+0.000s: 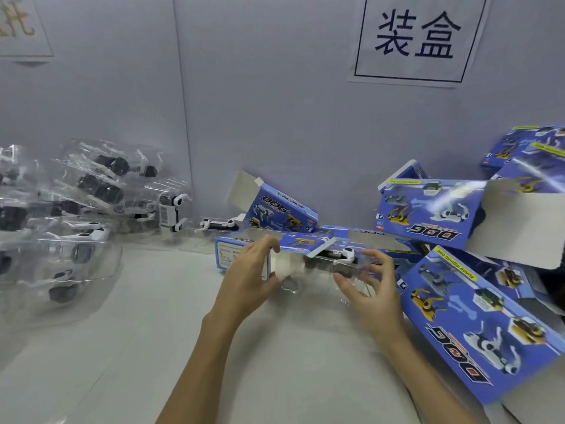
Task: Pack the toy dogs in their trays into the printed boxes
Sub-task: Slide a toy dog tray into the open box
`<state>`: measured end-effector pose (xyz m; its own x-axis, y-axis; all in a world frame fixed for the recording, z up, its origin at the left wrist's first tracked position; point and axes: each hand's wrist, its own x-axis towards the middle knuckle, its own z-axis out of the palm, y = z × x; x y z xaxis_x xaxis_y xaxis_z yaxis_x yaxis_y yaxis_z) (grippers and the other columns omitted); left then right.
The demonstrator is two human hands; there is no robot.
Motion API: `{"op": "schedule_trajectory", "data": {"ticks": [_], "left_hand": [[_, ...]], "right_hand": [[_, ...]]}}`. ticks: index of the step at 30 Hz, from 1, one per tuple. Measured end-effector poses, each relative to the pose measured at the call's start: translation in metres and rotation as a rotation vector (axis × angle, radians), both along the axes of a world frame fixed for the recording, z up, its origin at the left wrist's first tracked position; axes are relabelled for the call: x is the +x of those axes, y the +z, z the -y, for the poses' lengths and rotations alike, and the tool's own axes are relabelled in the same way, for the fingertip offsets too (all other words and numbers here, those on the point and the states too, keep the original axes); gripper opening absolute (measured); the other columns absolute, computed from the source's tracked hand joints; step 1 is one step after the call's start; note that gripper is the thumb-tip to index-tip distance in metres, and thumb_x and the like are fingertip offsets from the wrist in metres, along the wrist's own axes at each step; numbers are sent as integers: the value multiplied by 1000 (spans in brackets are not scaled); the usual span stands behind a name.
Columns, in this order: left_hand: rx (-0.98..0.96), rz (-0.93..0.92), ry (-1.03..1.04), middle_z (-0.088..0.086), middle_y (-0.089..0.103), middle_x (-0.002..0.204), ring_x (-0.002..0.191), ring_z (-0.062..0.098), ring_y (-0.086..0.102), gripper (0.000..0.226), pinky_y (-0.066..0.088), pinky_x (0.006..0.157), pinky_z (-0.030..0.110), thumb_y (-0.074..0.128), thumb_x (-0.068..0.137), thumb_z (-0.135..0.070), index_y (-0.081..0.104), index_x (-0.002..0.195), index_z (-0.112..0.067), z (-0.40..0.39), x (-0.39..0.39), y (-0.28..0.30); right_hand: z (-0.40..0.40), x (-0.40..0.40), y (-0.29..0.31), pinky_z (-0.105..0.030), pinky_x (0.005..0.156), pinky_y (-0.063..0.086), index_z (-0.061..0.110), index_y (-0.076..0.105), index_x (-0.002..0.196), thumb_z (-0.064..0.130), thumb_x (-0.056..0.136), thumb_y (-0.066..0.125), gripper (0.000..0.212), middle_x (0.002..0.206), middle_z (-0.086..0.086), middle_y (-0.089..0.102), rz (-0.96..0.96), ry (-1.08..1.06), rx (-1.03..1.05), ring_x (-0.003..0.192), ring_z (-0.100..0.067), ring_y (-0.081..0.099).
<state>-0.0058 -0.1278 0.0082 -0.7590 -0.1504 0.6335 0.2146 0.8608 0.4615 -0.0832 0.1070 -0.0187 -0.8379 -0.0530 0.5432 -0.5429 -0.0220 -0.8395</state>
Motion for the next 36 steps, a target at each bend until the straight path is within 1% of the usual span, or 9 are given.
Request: {"op": "schedule_trajectory", "data": {"ticks": [5, 12, 15, 18, 21, 23, 28, 33, 36], "left_hand": [[12, -2, 12, -18, 58, 114, 109, 7, 50, 46, 51, 73, 35, 75, 81, -15, 51, 117, -32, -4, -1, 2], [-1, -23, -33, -22, 60, 118, 110, 1, 51, 46, 49, 67, 25, 77, 80, -22, 51, 115, -38, -24, -1, 7], [-86, -75, 11, -23, 60, 119, 105, 1, 50, 45, 39, 61, 14, 80, 78, -25, 51, 110, -38, -32, -2, 8], [-90, -78, 62, -22, 62, 115, 105, 1, 52, 45, 41, 60, 24, 80, 79, -31, 51, 113, -37, -36, -2, 8], [-33, -19, -59, -23, 64, 118, 115, -2, 54, 47, 46, 84, 28, 72, 81, -45, 51, 122, -37, -37, -2, 9], [-15, 82, -134, -23, 61, 132, 128, 0, 49, 59, 32, 106, 33, 61, 76, -48, 46, 133, -41, -31, -1, 8], [-254, 345, 158, -7, 1, 172, 159, 22, 0, 108, 7, 122, 52, 81, 78, -48, 8, 157, -56, -14, -9, -6], [-297, 9, 287, -10, 61, 137, 118, 25, 59, 88, 38, 90, 43, 84, 64, -63, 53, 144, -49, -19, -8, -8], [-391, -91, 390, -3, 68, 113, 93, 30, 64, 87, 43, 77, 43, 87, 55, -69, 64, 136, -44, -36, -11, -11]], "right_hand": [[5, 1, -4, -8, 80, 51, 35, 55, 126, 39, 70, 90, 67, 122, -2, 65, -10, -40, -15, 110, -4, 64], [21, 15, -8, -49, 103, 54, 35, 51, 131, 24, 76, 94, 70, 133, 1, 59, -42, 20, 11, 124, -15, 59], [24, 18, -4, -46, 108, 52, 32, 52, 133, 19, 79, 91, 68, 132, -1, 62, -17, 48, -11, 123, -13, 62], [20, 18, 1, -39, 110, 51, 25, 51, 138, 12, 83, 87, 67, 136, 0, 61, 10, 75, -11, 126, -12, 60], [17, 15, 4, -28, 107, 51, 18, 49, 139, 0, 86, 82, 66, 137, -1, 61, 42, 108, -5, 126, -3, 59], [13, 12, 6, -35, 111, 50, 15, 50, 137, -2, 88, 79, 59, 138, -3, 61, 96, 135, -39, 130, -10, 59], [4, 5, 9, -43, 117, 45, 18, 54, 132, 3, 96, 71, 42, 136, -3, 64, 158, 161, -29, 135, -19, 58], [8, 9, 21, -37, 115, 46, 28, 49, 144, 26, 99, 64, 47, 150, 1, 56, 99, 123, 13, 142, -13, 51], [18, 17, 27, -31, 111, 43, 39, 31, 159, 57, 80, 70, 90, 162, 3, 32, 102, 5, 75, 140, -11, 48]]}}
